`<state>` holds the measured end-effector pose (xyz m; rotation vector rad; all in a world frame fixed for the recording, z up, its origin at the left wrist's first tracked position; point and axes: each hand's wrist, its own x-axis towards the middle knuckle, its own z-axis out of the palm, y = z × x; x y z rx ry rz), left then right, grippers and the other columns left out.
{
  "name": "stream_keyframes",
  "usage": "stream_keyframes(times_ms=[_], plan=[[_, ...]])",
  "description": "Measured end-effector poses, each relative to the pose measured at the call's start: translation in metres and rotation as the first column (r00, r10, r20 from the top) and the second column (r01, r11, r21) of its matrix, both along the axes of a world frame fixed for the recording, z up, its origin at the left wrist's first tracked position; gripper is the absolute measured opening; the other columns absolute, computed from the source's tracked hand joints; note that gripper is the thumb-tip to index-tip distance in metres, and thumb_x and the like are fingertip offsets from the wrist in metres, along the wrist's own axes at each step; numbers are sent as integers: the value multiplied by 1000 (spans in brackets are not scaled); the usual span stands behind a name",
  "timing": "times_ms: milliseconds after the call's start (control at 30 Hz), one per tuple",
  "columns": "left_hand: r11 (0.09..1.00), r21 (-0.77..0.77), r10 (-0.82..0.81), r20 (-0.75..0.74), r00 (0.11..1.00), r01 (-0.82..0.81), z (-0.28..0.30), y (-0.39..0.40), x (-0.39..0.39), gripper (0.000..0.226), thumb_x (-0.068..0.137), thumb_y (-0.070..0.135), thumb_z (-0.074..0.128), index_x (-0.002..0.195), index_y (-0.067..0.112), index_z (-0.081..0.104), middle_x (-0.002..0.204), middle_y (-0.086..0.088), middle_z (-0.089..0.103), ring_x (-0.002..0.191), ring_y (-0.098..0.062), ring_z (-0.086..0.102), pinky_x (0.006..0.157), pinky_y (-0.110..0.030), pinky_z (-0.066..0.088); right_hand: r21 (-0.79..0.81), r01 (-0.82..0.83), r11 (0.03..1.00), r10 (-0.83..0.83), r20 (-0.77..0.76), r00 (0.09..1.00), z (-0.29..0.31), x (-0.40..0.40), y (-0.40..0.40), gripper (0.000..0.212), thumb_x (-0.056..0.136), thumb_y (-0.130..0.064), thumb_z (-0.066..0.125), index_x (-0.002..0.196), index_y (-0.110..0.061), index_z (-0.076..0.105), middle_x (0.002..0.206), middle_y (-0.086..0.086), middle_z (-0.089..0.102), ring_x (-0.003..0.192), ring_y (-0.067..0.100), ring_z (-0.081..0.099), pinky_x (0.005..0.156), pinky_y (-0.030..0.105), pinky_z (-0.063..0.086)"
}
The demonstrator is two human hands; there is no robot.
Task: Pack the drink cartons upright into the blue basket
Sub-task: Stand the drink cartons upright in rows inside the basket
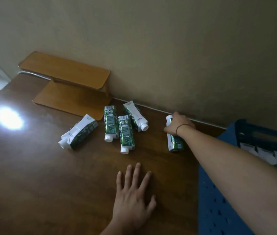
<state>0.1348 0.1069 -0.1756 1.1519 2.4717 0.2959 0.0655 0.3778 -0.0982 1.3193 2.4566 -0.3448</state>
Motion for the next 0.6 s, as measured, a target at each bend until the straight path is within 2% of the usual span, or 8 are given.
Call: stream_keyframes(times_ms=[67,133,233,333,400,500,533,600], plan=[[1000,16,-17,-38,999,17,1,-1,-1,73,87,73,29,153,48,11,166,3,-8,153,-27,-10,119,-51,-7,-27,-59,998,59,-8,998,14,5,-8,67,69,-39,76,124,-17,43,123,11,58,109,33,59,78,40,51],[1000,-11,-21,13,1000,21,5,-3,-1,74,89,72,21,153,47,-4,163,6,-24,149,-23,-27,119,-51,-17,-68,-135,989,134,-21,991,34,13,-20,68,65,-39,81,121,-17,48,120,10,60,104,31,61,80,42,54],[1000,2,-20,6,1000,20,5,-5,1,74,89,72,21,154,45,-2,166,3,-18,150,-23,-25,120,-52,-15,-71,-241,968,225,-182,957,82,40,-40,66,63,-46,84,118,-21,57,118,5,63,101,24,61,83,40,54],[999,10,-37,-7,999,37,2,-8,2,74,89,74,21,154,46,-2,167,3,-15,150,-24,-23,121,-52,-14,50,-248,967,246,-423,872,140,100,-56,68,66,-55,78,125,-31,53,119,-3,60,103,18,59,80,34,51],[1000,19,-20,-16,1000,20,1,-8,5,74,90,72,24,154,45,1,167,2,-12,151,-25,-20,121,-53,-12,122,-168,978,207,-618,759,170,152,-60,65,67,-58,74,124,-35,52,109,-7,59,89,11,60,73,33,55],[995,35,93,66,993,-95,6,4,17,69,92,61,40,154,40,16,168,0,-6,152,-27,-17,121,-55,-10,234,25,972,173,-786,594,190,234,-52,66,68,-55,71,125,-26,54,101,-7,57,72,-2,55,66,7,47],[987,46,149,109,983,-155,11,12,23,67,93,57,44,152,36,23,168,0,-2,153,-29,-14,121,-57,-8,265,90,960,166,-797,581,190,260,-47,67,67,-53,71,125,-24,54,103,-6,57,75,-2,54,67,2,44],[965,81,230,201,952,-250,24,30,36,61,95,54,45,149,29,33,166,-2,10,153,-29,-4,121,-58,-2,270,190,944,107,-795,597,185,307,-35,68,65,-48,74,123,-22,53,113,-1,59,93,5,55,76,2,42]])
